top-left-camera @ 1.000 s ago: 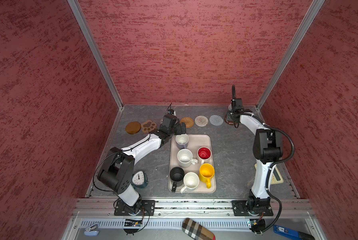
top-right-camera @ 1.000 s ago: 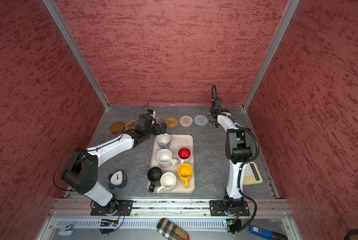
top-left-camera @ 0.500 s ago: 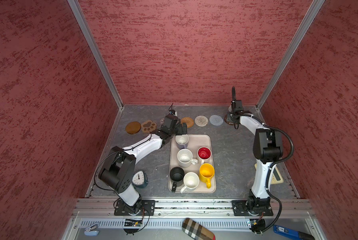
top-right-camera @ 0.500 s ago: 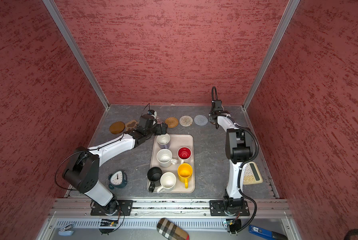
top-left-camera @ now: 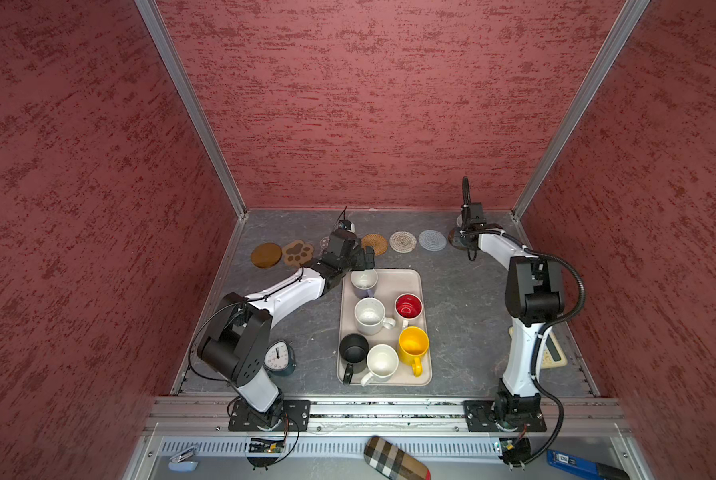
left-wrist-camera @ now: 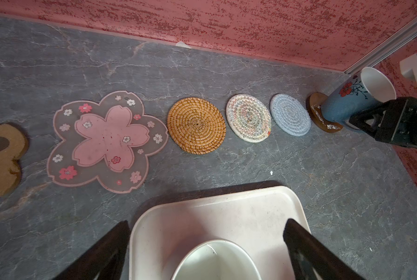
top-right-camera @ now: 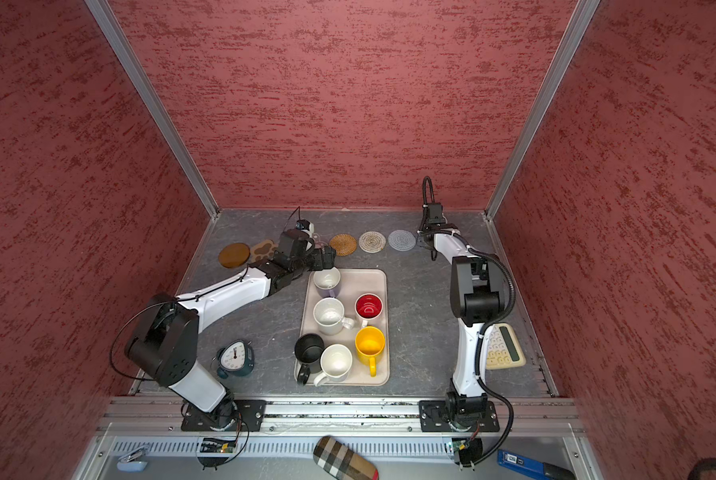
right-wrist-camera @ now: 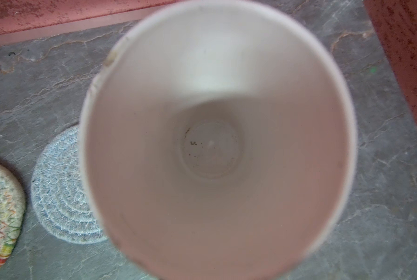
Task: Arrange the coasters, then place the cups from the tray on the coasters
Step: 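Set the mug on the brown coaster, open right gripper while left gripper lowers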
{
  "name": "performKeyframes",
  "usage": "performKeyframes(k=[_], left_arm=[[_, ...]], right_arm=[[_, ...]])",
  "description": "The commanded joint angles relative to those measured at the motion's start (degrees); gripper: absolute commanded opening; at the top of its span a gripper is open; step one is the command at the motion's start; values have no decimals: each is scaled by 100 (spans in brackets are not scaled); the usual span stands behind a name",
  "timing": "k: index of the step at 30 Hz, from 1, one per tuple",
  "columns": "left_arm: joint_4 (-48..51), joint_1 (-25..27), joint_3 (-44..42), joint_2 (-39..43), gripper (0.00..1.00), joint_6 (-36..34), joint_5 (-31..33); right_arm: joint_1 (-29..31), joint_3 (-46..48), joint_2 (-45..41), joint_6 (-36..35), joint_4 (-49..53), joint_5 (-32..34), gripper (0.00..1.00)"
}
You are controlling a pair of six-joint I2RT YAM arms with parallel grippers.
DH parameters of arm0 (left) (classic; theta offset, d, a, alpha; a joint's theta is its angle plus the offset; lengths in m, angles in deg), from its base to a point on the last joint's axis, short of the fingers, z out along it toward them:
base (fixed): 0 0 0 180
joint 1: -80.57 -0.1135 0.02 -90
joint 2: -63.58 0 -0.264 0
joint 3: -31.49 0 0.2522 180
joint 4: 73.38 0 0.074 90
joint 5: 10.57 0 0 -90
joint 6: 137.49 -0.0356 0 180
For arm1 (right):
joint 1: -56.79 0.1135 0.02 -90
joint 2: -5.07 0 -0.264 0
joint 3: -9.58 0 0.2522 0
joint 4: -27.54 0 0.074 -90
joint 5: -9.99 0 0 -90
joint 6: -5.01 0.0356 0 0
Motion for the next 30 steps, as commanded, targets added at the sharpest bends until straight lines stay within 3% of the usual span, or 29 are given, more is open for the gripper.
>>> performKeyframes(k=[1, 8, 13, 22, 26, 30], left_arm=[[-67, 34, -67, -48, 100, 24, 81], [-45, 44, -82, 11, 100, 32, 121], [-66, 63, -112, 44, 100, -2, 95], [28, 56, -161, 164, 100, -30, 19], [20, -228, -357, 384, 100, 155, -451], [-146, -596, -708, 682, 100, 417, -932]], right_arm=[[-49, 0, 47, 27, -431, 102, 5], [-69, -4, 77, 30, -405, 95, 9], [-74, 17, 58, 17, -405, 74, 37], [-76, 27, 33, 17, -387, 39, 59], [-76, 61, -61, 9, -385, 2, 75], [-74, 113, -175, 2, -396, -24, 83]])
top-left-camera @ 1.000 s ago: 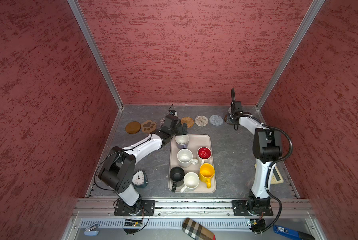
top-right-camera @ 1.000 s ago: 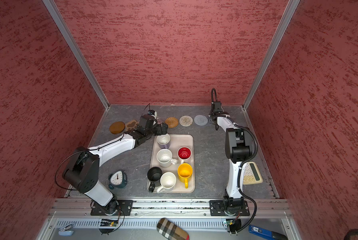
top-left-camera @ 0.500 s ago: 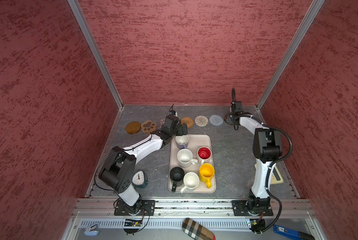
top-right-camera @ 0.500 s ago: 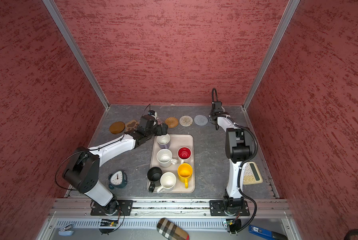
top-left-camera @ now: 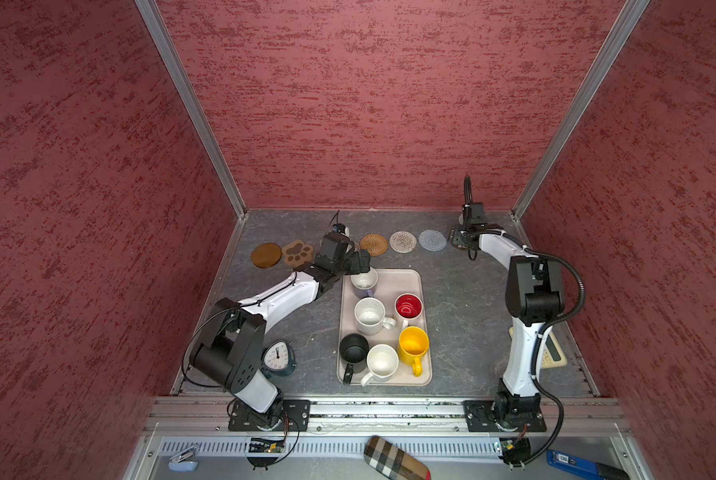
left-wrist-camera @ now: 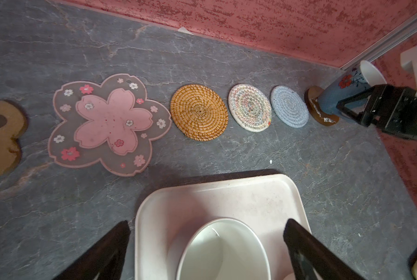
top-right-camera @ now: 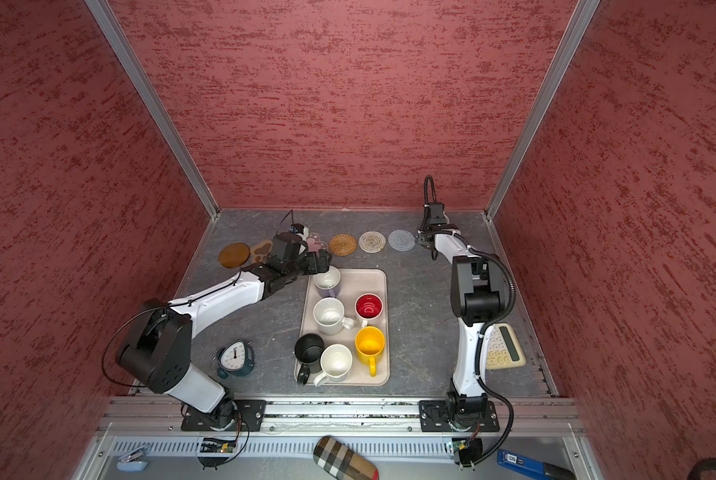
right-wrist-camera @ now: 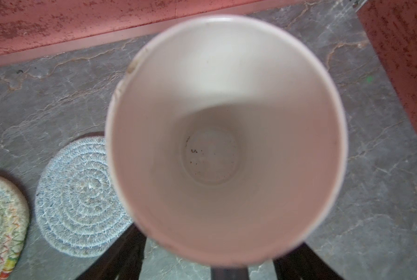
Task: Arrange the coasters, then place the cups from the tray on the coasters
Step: 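Set the mug on the brown coaster, open right gripper while left gripper lowers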
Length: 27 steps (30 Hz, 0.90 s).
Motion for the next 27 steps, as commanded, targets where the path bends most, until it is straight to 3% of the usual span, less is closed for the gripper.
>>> performKeyframes(k=[1, 6, 10, 18, 21, 27], left_arm=[[-135, -227, -228, 318, 100, 206, -389], [70, -292, -446, 557, 86, 154, -333], [109, -345, -739, 794, 60, 180, -390], [167, -363, -1200, 1111, 22, 125, -618], [140, -363, -1324, 1134, 0, 92, -776], [-32, -354, -1506, 1008, 0, 118, -1027]], right_arm=[[-35, 71, -223, -25, -133, -36, 84], [-35, 123, -432, 35, -109, -124, 88], [-39, 239, -656, 77, -135, -172, 91], [-35, 433, -1041, 159, -187, -347, 95], [-35, 476, -1119, 159, -172, -364, 95], [-35, 825, -1560, 261, -307, -413, 96]])
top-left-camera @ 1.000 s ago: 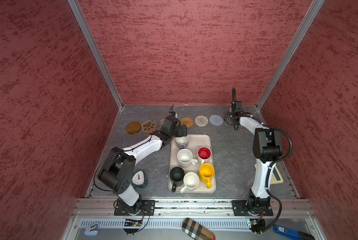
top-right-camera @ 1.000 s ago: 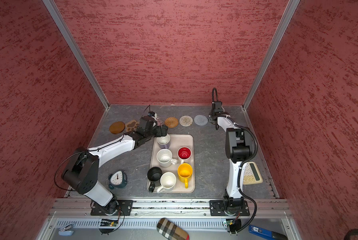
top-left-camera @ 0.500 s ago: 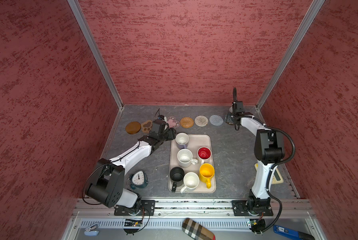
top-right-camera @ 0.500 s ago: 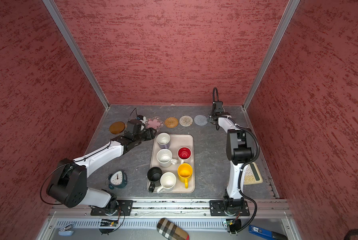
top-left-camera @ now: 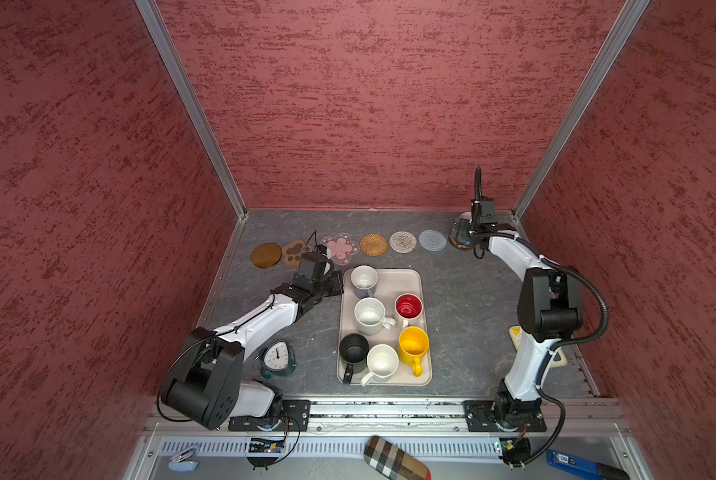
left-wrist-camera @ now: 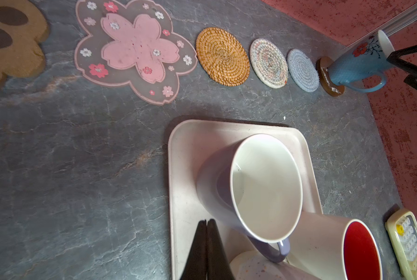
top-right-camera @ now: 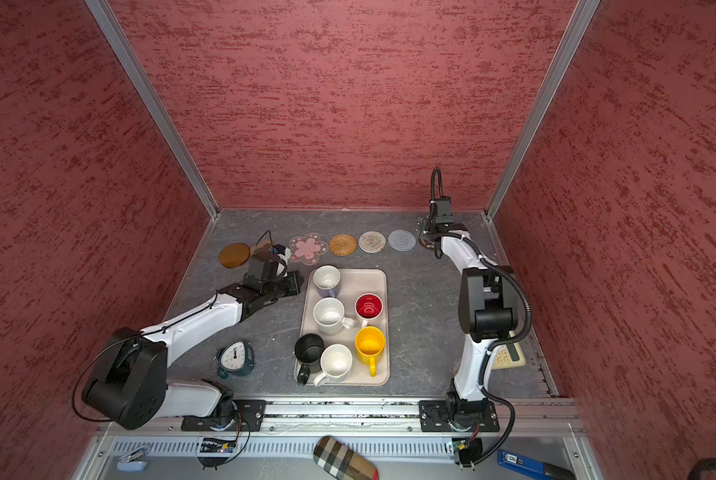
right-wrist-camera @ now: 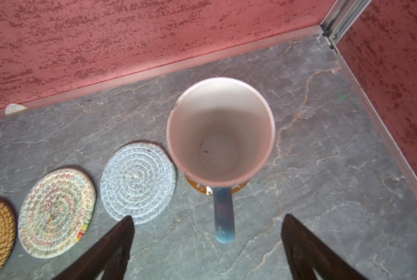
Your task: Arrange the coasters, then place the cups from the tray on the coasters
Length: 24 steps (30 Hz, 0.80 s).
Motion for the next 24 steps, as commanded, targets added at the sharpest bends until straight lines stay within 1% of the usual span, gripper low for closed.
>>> performKeyframes(k=[1, 7, 15, 24], left_arm=[[-193, -3, -90, -92, 0, -44, -286], [-451, 119, -99, -441, 0, 36, -519], [-643, 380, 32, -1014, 0, 158, -580], [-904, 419, 353, -1629, 0, 294, -756]], right_arm=[[-35, 271, -533, 102, -253, -104, 96], [-39, 819, -1063, 180, -587, -112, 97], [-35, 830, -981, 215, -674, -225, 97], [-36, 984, -1022, 211, -965, -303, 97]])
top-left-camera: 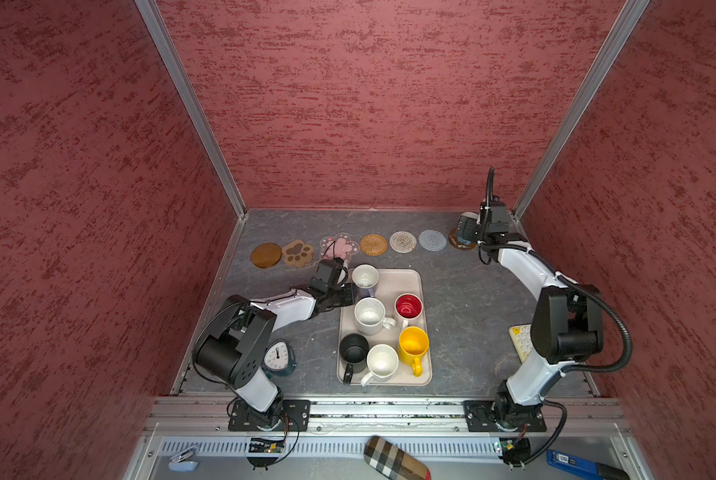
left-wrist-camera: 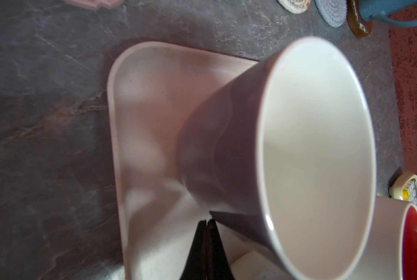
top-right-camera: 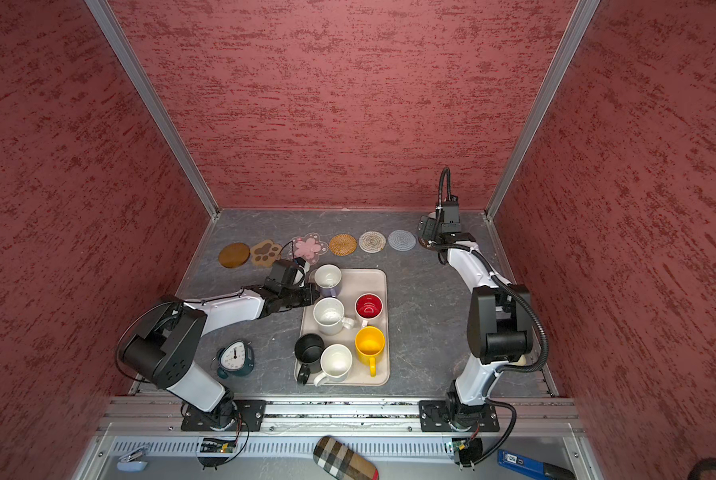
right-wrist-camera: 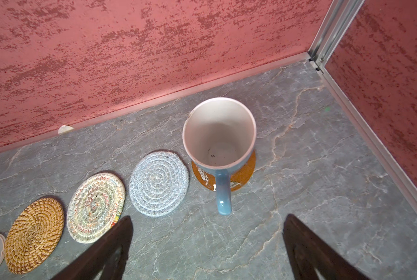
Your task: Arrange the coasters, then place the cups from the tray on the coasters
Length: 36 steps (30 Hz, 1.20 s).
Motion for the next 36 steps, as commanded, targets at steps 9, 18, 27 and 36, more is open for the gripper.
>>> performKeyframes(k=[9, 18, 27, 36], left_arm=[[-318, -12, 593, -580, 0, 26, -201], [-290, -92, 836, -781, 0, -20, -254], [-318, -207, 1273, -1144, 0, -7, -301], [611, -256, 1467, -605, 16, -170, 261]], right_arm=[[-35, 121, -128, 24, -277, -156, 98], [-9, 162, -236, 24, -272, -215, 98], [65, 213, -365, 22, -251, -195, 98], [177, 232, -547, 72, -168, -190, 98]])
